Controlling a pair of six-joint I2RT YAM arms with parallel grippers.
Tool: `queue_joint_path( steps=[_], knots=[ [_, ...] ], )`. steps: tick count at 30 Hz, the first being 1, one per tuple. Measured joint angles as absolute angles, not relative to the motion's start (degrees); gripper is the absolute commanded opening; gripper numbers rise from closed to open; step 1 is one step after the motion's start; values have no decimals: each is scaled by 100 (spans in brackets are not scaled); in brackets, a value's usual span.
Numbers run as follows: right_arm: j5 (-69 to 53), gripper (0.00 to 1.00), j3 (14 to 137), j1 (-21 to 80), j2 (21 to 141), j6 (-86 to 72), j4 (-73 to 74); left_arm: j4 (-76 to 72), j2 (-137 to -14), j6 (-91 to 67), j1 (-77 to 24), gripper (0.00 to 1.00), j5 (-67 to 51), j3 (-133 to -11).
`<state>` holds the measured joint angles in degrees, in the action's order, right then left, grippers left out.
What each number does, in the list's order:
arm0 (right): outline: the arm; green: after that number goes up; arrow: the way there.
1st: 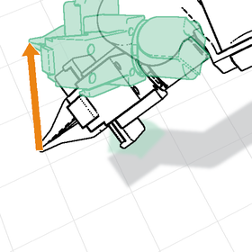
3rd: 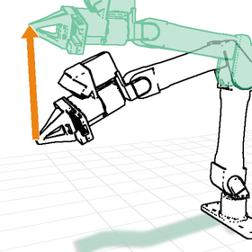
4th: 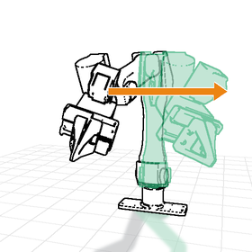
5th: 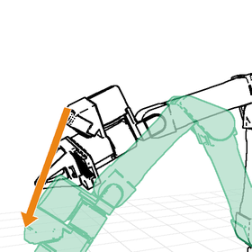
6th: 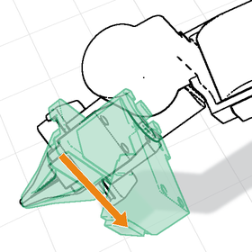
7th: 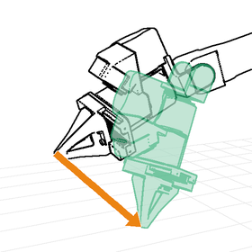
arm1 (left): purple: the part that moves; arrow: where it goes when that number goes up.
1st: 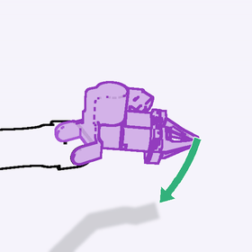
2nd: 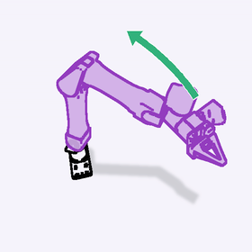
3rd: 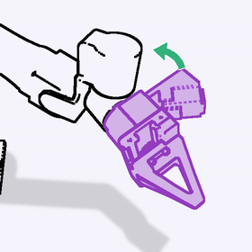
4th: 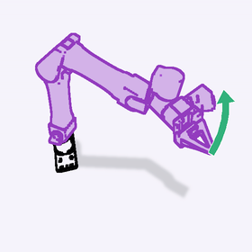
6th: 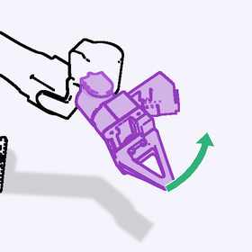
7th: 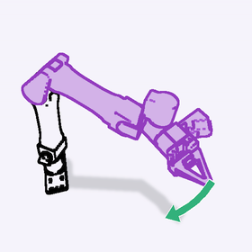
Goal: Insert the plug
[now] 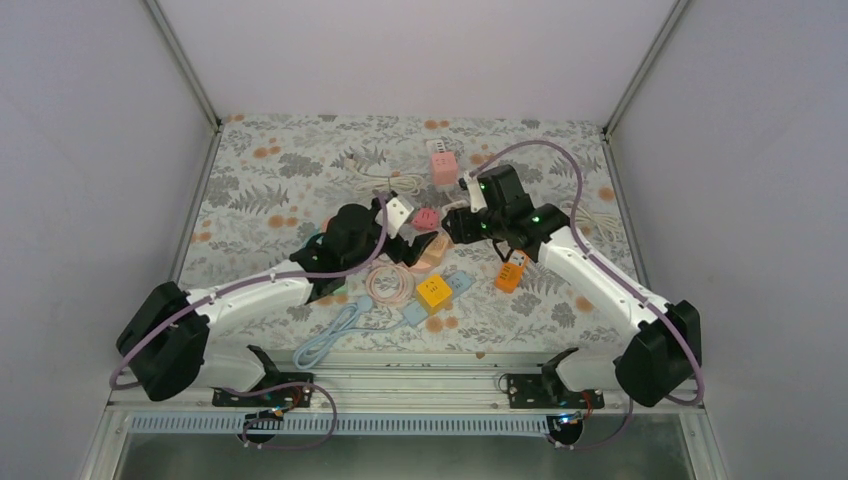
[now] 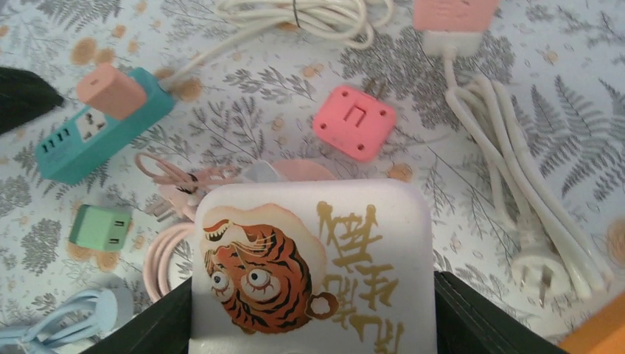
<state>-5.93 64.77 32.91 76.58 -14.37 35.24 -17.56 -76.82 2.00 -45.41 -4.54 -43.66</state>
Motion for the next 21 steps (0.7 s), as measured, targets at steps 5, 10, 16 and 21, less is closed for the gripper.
queue_joint_path(
  steps=[5,10,16,21],
  knots=[
    [-508,47,5887,3286,7306,-1619,3494,-1678,-7330,-386,-4440,92,-451,-4066],
    [-646,45,5205,3288,7061,-1861,3446,-1450,-7078,-836,-4410,87,-517,-3896],
    [-873,45,4523,3376,6932,-2128,3162,-1160,-7032,-1367,-4412,80,-825,-3581],
    [-993,45,4147,3437,6908,-2167,2779,-923,-6923,-1815,-4427,80,-941,-3218]
  ],
)
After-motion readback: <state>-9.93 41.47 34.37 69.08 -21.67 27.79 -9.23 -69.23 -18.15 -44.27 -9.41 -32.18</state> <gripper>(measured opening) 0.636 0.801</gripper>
